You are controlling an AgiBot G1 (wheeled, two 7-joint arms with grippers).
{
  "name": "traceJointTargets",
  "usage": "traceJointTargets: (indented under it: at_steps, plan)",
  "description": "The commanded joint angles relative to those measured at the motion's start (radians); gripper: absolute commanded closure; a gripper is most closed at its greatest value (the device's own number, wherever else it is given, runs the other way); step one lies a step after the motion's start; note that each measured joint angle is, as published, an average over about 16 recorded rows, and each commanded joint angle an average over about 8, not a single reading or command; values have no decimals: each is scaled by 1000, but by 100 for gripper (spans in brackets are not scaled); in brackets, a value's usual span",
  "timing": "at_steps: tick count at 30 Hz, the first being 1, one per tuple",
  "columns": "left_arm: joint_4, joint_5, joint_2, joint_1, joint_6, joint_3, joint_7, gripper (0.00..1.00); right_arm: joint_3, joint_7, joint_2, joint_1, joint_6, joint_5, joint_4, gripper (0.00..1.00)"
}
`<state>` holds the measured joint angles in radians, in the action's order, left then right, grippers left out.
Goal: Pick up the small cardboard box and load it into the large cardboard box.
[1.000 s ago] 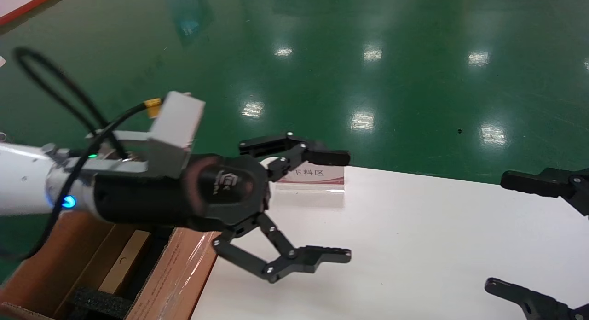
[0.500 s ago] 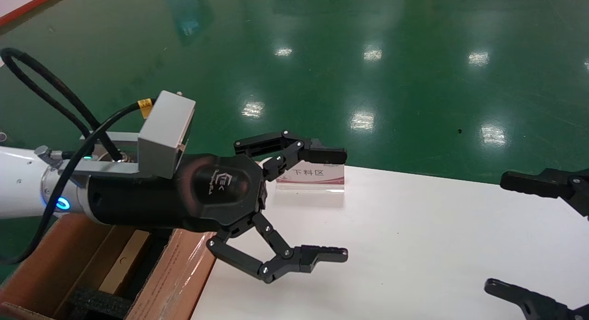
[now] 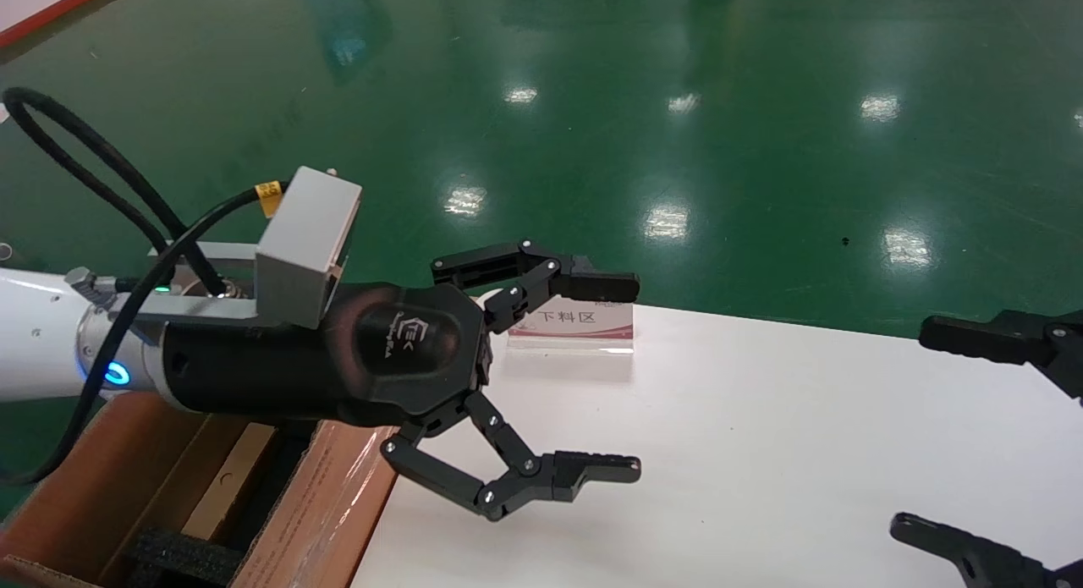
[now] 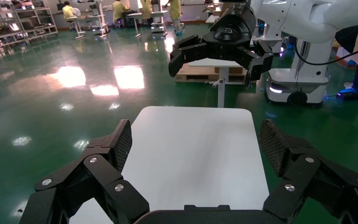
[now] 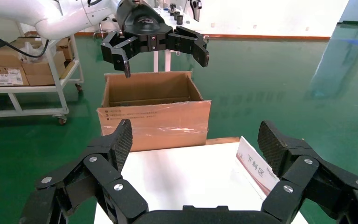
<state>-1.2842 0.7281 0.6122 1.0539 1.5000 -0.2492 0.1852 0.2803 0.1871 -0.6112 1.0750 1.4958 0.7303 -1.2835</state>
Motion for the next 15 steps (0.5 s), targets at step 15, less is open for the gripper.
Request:
traceJointTargets:
  at_steps: [15]
  plan:
    - [0, 1, 0, 8, -2, -11, 1, 0, 0, 0, 0, 0, 0, 0, 0, 0]
